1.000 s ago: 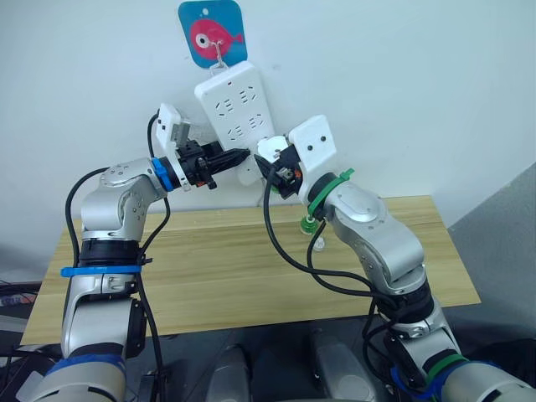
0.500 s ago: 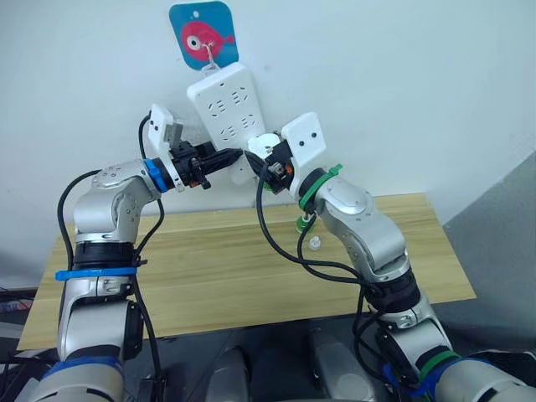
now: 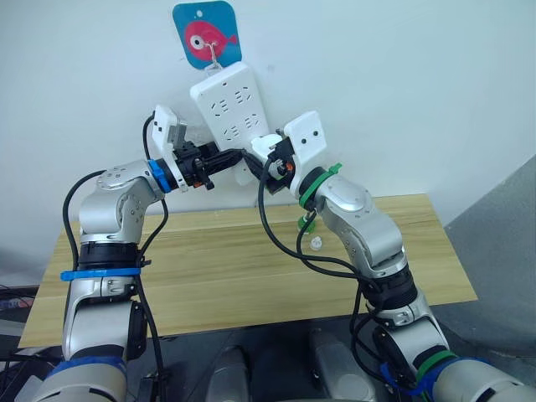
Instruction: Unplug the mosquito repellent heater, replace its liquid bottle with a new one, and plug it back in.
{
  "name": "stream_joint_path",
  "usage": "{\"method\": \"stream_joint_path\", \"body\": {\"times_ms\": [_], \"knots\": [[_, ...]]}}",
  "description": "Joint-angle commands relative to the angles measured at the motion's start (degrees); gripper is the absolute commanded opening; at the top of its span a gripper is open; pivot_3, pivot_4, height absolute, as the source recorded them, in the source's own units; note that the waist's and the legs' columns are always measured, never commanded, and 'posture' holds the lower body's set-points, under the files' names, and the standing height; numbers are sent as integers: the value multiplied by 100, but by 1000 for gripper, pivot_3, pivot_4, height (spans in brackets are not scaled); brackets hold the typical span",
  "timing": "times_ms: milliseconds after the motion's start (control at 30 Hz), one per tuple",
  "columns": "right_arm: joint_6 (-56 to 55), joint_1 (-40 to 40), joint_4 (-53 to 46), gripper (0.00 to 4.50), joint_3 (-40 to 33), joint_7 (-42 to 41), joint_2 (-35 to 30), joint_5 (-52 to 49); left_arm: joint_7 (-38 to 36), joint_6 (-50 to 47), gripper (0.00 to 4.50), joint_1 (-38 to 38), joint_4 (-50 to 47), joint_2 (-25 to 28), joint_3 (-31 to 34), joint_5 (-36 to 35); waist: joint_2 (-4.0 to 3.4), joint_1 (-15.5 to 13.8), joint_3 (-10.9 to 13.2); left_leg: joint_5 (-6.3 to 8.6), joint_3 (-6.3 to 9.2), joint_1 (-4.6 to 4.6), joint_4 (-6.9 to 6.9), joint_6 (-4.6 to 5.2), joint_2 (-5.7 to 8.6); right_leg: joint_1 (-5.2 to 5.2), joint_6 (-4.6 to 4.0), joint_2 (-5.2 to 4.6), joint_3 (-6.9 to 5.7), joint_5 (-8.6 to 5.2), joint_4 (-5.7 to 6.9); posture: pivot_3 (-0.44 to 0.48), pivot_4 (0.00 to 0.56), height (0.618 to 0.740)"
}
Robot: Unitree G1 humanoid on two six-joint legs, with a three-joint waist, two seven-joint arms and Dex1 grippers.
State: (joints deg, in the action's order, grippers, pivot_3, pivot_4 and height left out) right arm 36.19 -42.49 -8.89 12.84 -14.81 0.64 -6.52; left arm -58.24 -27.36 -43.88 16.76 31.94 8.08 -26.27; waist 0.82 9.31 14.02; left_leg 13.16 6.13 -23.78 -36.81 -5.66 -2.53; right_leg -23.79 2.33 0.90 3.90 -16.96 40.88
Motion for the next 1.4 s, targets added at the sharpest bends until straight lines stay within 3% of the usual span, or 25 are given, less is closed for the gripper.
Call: {"method": "stream_joint_path", "body": {"times_ms": [33, 433, 633, 767, 933, 1100, 1200, 1300, 1400], "knots": [[219, -36, -579, 4500, -24, -1, 26, -87, 22, 159, 1349, -85, -92, 50, 25, 21, 0, -2, 0, 0, 0, -4, 2, 0, 2, -1, 0, -2, 0, 0, -5, -152, 202, 740], [1117, 655, -2273, 4500, -433, -177, -482, -593, 500, 709, 1349, -291, 574, 142, 193, 368, 0, -63, 0, 0, -3, -10, 4, 0, 5, -13, 0, -6, 3, 0, -2, -149, 203, 740], [1315, 869, -2564, 4500, -437, -227, -652, -835, 664, 1188, 3321, -306, 864, 254, 198, 550, 0, -88, 0, -2, -5, -5, -1, 3, 2, -14, 0, 0, 6, 0, 9, -143, 201, 740], [1374, 909, -2664, 4500, -373, -260, -720, -945, 602, 1388, 4342, -75, 832, 487, 280, 565, 0, -78, 0, -10, -5, -2, -4, 4, 0, -14, -8, 2, 7, 5, 15, -141, 202, 740], [1413, 1035, -2806, 4500, -308, -427, -942, -1087, 777, 1106, 4342, 560, -57, 989, 520, 519, 1, 2, 0, -18, -4, 2, 10, 16, -13, -22, -18, 14, 8, 11, 18, -122, 208, 740], [1269, 1182, -2870, 4500, -169, -804, -1301, -1279, 182, 776, 4342, 2024, -1355, 1775, 851, 226, 1, -16, 0, -19, -11, -1, 69, 15, -15, -35, -26, 6, 10, 6, -11, -83, 212, 740], [1120, 1210, -2804, 3905, -58, -985, -1371, -1337, -345, 277, 4374, 3018, -2428, 2058, 1083, -363, 3, -155, 0, -18, -10, -8, 78, 14, -10, -38, -30, -2, 2, -1, -26, -45, 212, 740], [935, 1208, -2700, 2861, 89, -1144, -1430, -1340, -537, -181, 4374, 3827, -3523, 2101, 1243, -962, 7, -267, 1, -18, -14, -8, 78, 13, -10, -33, -29, -8, 6, -1, -35, -32, 211, 740], [707, 1190, -2550, 1756, 283, -1258, -1507, -1208, -201, -446, 4374, 4217, -4251, 1887, 1341, -1320, 12, -439, 0, -23, -9, -3, 73, 6, -9, -28, -29, -6, 1, -1, -32, -25, 210, 740]]}}
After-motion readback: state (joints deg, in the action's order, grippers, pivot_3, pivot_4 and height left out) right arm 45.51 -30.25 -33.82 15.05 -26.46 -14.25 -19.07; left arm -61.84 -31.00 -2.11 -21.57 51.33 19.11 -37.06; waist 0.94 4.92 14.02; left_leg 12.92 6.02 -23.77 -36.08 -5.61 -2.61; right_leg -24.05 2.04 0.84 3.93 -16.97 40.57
